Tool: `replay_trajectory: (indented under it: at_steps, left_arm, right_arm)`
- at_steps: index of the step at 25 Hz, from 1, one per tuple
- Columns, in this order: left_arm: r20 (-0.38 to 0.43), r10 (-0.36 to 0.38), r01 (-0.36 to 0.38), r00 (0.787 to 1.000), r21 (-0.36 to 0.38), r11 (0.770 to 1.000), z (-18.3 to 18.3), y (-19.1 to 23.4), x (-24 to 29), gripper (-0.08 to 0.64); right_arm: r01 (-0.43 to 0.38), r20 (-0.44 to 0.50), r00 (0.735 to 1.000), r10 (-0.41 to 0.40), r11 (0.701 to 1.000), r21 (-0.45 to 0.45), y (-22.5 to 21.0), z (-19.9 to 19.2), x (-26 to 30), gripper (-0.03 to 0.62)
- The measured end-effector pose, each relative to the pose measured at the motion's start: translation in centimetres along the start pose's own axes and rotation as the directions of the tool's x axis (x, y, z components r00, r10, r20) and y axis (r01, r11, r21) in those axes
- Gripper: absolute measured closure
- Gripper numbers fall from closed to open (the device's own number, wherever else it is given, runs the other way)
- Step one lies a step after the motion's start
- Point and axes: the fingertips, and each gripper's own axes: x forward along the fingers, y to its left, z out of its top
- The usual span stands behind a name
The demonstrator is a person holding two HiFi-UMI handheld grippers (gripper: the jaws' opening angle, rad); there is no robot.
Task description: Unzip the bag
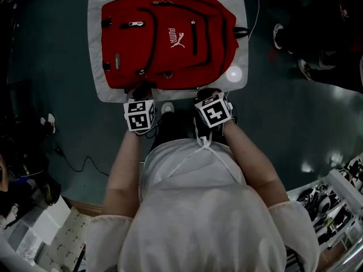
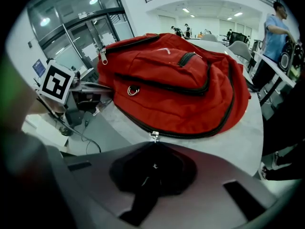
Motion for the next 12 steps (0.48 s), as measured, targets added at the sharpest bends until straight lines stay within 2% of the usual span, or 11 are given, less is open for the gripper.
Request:
replay_trajectory:
  at_steps: [4, 7, 12]
  left_arm:
    - [0.008, 0.037, -0.037, 0.999, 0.027, 0.999, -0.1, 0.1, 0.1, 0.535]
    - [0.015, 0.061, -0.061, 0.998, 0.043, 0.997, 0.0, 0.1, 0.0, 0.534]
    - [0.012, 0.059, -0.06, 0.998, 0.017, 0.998, 0.0, 0.2, 0.1, 0.535]
  right_arm:
    - [-0.009, -0.005, 1.0, 0.009, 0.999, 0.043, -1.2, -0.9, -0.2, 0.565]
    - [-0.01, -0.012, 1.0, 0.011, 0.999, 0.04, -2.3, -1.3, -0.6, 0.565]
    - [0.006, -0.011, 1.0, -0.006, 1.0, 0.022, -4.5, -1.6, -1.4, 0.565]
